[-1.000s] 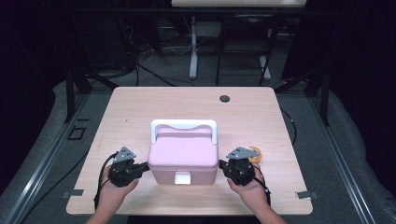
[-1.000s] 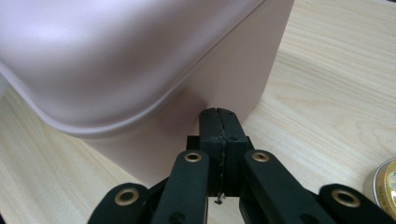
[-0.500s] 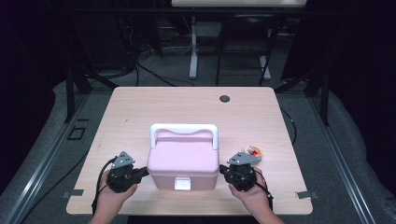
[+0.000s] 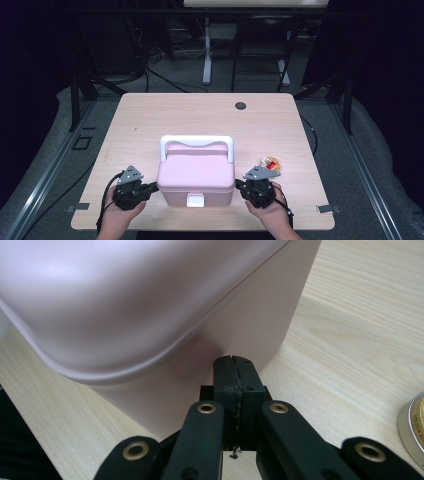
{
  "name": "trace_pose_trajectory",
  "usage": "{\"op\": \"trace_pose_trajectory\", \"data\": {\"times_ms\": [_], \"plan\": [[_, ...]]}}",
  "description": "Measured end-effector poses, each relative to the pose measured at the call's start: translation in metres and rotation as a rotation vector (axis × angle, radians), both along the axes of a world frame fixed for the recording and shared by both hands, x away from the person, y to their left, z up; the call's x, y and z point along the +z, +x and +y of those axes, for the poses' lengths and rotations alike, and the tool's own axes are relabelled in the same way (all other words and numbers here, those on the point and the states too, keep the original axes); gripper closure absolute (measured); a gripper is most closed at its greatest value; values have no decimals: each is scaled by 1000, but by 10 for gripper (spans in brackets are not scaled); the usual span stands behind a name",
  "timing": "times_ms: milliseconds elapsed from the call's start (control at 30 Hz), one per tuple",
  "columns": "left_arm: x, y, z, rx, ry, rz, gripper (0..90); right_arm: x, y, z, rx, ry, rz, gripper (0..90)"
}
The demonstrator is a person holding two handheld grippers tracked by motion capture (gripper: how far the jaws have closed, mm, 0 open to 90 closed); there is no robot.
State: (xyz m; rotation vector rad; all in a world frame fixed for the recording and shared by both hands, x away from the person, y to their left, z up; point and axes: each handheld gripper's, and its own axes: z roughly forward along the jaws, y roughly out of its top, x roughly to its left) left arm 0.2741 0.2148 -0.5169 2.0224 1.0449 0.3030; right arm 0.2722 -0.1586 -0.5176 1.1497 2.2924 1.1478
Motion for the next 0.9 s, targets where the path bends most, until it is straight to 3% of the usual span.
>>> {"op": "trace_pose_trajectory", "data": {"times_ms": [567,733,900], "plan": [[-2,-2,4,-10,-29,11,899,-1,-3,-2,8,13,0,900],[4,4,11,-15,-60,5,806,3,3,-5,19,16,6,848],[17,9,18,2,-73,-8,739,17,9,-13,11,35,-11,803]]}}
